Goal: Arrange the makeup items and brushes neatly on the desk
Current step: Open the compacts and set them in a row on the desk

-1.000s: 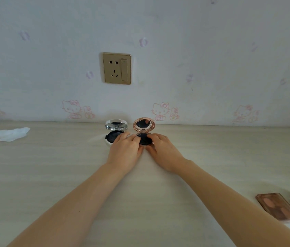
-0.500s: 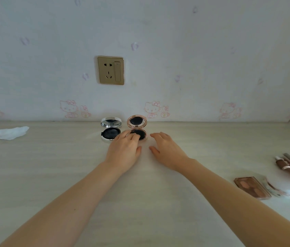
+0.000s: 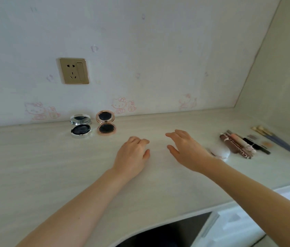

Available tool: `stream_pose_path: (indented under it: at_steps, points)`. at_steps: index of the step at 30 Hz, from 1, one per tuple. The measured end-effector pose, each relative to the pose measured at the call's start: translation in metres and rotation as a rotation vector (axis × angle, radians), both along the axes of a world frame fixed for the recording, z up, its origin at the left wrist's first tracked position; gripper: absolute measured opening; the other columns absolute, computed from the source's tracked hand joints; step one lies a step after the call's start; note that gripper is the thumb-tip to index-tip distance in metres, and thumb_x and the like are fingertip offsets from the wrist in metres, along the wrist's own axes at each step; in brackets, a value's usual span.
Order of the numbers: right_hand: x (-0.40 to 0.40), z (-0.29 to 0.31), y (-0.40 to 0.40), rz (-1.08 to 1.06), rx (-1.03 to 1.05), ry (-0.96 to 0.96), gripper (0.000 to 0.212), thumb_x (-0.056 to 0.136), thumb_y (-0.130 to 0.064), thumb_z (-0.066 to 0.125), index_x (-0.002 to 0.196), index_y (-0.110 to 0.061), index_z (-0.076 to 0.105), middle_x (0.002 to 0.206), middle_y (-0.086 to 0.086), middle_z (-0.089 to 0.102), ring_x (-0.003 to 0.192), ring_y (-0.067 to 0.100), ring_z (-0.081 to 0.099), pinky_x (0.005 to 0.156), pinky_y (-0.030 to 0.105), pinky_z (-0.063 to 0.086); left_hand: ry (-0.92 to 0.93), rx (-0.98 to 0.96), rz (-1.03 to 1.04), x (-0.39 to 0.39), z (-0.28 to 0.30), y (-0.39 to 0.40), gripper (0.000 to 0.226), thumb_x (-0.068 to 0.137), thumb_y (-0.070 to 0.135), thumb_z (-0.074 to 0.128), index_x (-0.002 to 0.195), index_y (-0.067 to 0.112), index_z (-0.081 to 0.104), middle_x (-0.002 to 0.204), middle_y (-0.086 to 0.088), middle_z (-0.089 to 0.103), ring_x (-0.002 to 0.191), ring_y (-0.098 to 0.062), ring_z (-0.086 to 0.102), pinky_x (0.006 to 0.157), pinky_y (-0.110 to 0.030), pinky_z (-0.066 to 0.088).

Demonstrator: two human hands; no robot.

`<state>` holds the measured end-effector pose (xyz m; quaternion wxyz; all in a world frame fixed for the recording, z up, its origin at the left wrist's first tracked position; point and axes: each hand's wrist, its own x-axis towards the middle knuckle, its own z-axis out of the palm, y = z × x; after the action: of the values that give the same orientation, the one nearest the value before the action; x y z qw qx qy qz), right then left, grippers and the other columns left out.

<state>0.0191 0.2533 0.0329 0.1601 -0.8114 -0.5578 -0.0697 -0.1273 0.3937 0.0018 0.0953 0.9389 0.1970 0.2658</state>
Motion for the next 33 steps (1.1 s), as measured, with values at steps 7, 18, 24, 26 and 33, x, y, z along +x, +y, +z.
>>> stream_pose_path:
  at_steps: [7,18,24,26,33]
  points:
    - [0.037,0.005,-0.071,-0.173,0.001,0.017,0.043,0.097,-0.028,0.048,0.138,-0.015,0.045,0.137,0.006,0.049,0.136,0.02,0.032,0.107,0.028,0.027,-0.014,-0.122,-0.124,0.05,-0.004,-0.051,0.033,0.094,0.023,0.049,0.124,0.013,0.058,0.116,-0.002,0.065,0.121,-0.018,0.045,0.095,-0.033,0.042]
    - [0.087,-0.003,-0.121,-0.382,0.011,0.094,0.025,0.095,-0.022,0.051,0.111,-0.006,0.062,0.114,0.008,0.054,0.107,0.031,0.054,0.092,0.04,0.045,0.035,-0.228,-0.208,0.122,0.0,-0.096,0.032,0.096,0.026,0.048,0.124,0.014,0.057,0.122,-0.001,0.062,0.123,-0.02,0.042,0.093,-0.038,0.043]
    - [0.097,-0.008,-0.118,-0.443,-0.003,0.13,0.032,0.098,-0.028,0.044,0.095,-0.005,0.067,0.128,0.014,0.053,0.113,0.028,0.051,0.091,0.034,0.039,0.188,-0.346,-0.203,0.153,0.007,-0.105,0.046,0.097,0.041,0.045,0.131,0.011,0.051,0.125,-0.013,0.058,0.125,-0.027,0.042,0.096,-0.044,0.043]
    - [0.096,-0.009,-0.116,-0.447,-0.012,0.136,0.038,0.099,-0.028,0.041,0.09,-0.004,0.069,0.119,0.014,0.059,0.12,0.022,0.045,0.088,0.027,0.029,0.21,-0.386,-0.208,0.16,0.009,-0.107,0.047,0.097,0.042,0.045,0.132,0.011,0.05,0.126,-0.014,0.058,0.124,-0.028,0.045,0.097,-0.043,0.043]
    - [0.092,-0.007,-0.112,-0.429,0.005,0.189,0.034,0.099,-0.023,0.042,0.094,-0.003,0.069,0.114,0.007,0.057,0.125,0.027,0.044,0.091,0.035,0.032,0.215,-0.486,-0.301,0.16,0.013,-0.113,0.035,0.095,0.036,0.052,0.114,0.008,0.06,0.107,-0.013,0.067,0.1,-0.03,0.061,0.084,-0.043,0.049]
